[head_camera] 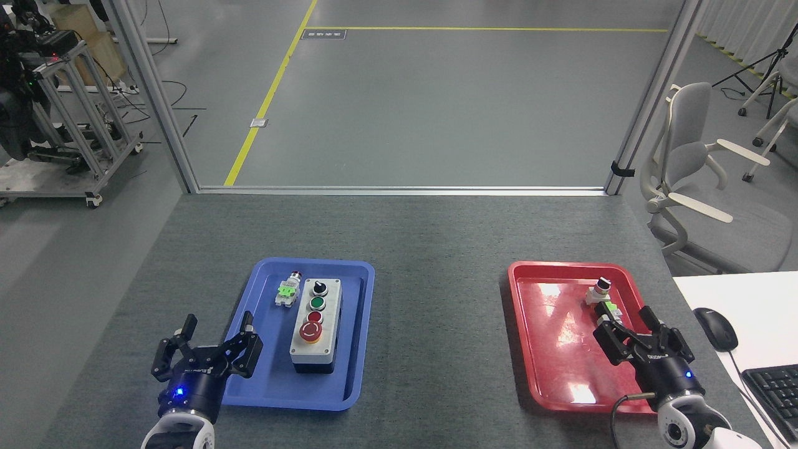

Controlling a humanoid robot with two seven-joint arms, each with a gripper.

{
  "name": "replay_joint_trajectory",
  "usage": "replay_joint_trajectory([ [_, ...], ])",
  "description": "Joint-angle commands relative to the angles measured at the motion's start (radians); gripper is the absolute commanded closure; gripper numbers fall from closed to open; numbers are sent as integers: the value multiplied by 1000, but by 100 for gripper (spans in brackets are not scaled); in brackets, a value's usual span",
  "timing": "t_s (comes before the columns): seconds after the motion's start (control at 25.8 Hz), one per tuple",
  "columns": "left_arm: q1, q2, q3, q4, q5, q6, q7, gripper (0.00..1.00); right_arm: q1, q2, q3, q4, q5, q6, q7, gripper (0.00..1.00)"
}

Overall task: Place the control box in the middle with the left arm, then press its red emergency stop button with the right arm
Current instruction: 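Move the left gripper forward to the gray control box on the blue tray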

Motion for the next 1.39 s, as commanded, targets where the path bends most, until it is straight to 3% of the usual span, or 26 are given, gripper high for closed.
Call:
replay_joint_trajectory([
  [0.0, 5, 2, 0, -3, 3, 1, 10, 1, 0, -2, -3, 0, 0, 0, 0, 1],
  [0.5, 34, 5, 0, -36, 11, -7, 60, 1, 0, -6, -1, -2, 0, 0, 0, 1],
  [1.36, 31, 11, -1, -59, 12, -2, 40, 1, 0, -7, 1, -2, -2, 0, 0, 1],
])
